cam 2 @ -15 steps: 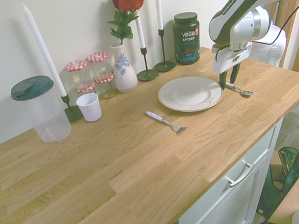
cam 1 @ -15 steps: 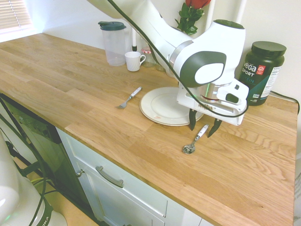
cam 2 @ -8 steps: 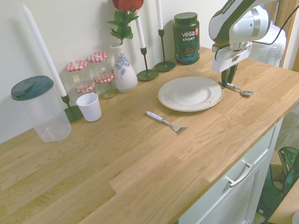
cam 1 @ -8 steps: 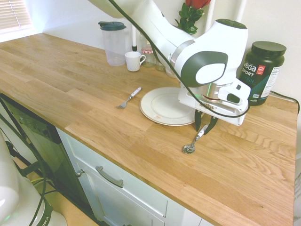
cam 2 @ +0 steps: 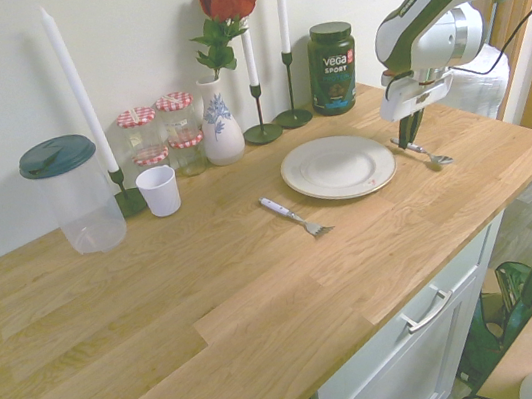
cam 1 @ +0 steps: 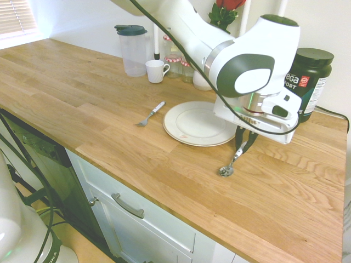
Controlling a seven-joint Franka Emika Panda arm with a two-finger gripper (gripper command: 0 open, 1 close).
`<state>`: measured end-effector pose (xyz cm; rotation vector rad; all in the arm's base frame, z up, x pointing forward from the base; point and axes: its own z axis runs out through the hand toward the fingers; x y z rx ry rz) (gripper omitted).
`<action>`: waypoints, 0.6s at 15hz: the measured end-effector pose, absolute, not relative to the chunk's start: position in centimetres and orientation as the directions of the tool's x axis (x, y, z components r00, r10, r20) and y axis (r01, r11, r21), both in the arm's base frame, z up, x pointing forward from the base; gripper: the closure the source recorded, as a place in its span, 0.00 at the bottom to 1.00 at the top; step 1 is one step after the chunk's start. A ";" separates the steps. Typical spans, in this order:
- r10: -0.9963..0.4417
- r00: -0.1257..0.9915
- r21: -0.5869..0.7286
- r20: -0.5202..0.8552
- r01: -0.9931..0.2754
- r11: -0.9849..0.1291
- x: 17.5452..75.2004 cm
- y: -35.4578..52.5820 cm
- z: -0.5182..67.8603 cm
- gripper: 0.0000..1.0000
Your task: Put the spoon into the plate
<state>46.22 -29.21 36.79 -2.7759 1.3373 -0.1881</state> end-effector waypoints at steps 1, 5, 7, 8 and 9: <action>-0.777 0.622 -0.109 0.098 -0.770 -0.629 46.3 -29.3 38.5 1.00; -0.750 0.649 -0.094 0.133 -0.745 -0.661 48.0 -23.6 44.8 1.00; -0.749 0.650 -0.097 0.128 -0.744 -0.661 50.1 -18.2 44.8 1.00; -0.754 0.644 -0.093 0.128 -0.749 -0.656 50.6 -16.2 44.2 1.00; -0.757 0.641 -0.092 0.123 -0.752 -0.652 50.8 -14.8 43.3 1.00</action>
